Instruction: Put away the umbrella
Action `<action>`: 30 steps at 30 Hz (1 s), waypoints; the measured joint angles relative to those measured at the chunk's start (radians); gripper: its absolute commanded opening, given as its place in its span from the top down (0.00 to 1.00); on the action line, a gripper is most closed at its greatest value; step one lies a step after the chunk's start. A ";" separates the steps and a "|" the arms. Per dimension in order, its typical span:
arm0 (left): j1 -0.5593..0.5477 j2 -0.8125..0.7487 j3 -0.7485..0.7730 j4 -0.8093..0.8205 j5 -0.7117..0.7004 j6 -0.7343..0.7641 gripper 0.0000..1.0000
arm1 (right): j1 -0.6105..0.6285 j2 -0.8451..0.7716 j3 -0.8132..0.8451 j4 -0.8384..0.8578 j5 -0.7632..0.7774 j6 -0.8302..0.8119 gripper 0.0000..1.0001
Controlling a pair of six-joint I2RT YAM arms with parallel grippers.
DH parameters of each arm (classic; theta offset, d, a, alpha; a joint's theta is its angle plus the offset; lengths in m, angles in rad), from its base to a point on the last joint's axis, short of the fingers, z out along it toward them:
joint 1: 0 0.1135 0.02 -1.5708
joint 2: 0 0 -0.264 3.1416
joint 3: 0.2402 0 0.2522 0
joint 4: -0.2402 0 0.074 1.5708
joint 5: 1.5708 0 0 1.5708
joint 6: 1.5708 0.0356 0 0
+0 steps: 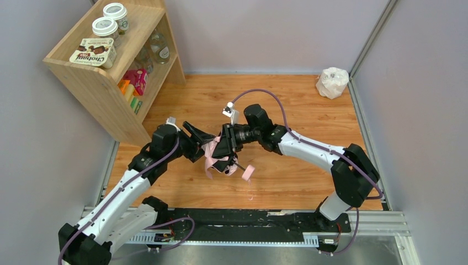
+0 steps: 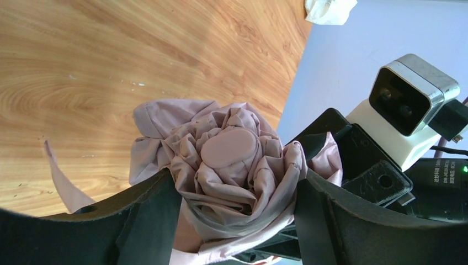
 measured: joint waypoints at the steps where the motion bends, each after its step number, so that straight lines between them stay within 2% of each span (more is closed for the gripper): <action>1: -0.004 0.005 0.000 0.010 -0.001 0.000 0.27 | -0.003 0.000 0.000 0.005 -0.007 0.013 1.00; 5: -0.034 0.017 -0.003 0.065 -0.026 0.003 0.43 | -0.019 0.002 0.000 0.032 -0.043 0.091 1.00; 6: -0.038 0.019 -0.003 0.080 -0.035 0.007 0.54 | -0.023 0.005 0.000 0.047 -0.052 0.111 1.00; 9: -0.039 0.022 -0.003 0.128 -0.050 0.013 0.71 | -0.032 0.012 -0.002 0.109 -0.075 0.179 1.00; 10: -0.039 0.021 -0.003 0.139 -0.054 0.014 0.82 | -0.035 0.012 -0.005 0.129 -0.078 0.198 1.00; 11: -0.040 0.019 -0.004 0.156 -0.060 0.015 0.87 | -0.038 0.012 -0.006 0.140 -0.081 0.215 1.00; 12: -0.042 0.013 -0.007 0.178 -0.064 0.013 1.00 | -0.040 0.012 -0.007 0.151 -0.086 0.229 1.00; 17: -0.062 -0.058 -0.070 0.249 -0.100 0.006 1.00 | -0.042 0.012 -0.030 0.208 -0.118 0.269 0.99; 21: -0.084 -0.111 -0.097 0.232 -0.137 -0.016 1.00 | -0.031 0.011 -0.036 0.201 -0.122 0.265 0.74; 22: -0.085 -0.117 -0.097 0.223 -0.140 -0.019 1.00 | -0.026 0.008 -0.032 0.186 -0.116 0.253 0.64; 26: -0.088 -0.137 -0.095 0.174 -0.158 -0.035 1.00 | 0.009 0.004 0.034 0.022 -0.043 0.159 0.39; 28: -0.089 -0.150 -0.087 0.127 -0.176 -0.039 1.00 | 0.039 0.002 0.077 -0.064 0.012 0.098 0.34; 30: -0.090 -0.167 -0.083 0.092 -0.185 -0.047 1.00 | 0.071 -0.009 0.105 -0.130 0.066 0.039 0.33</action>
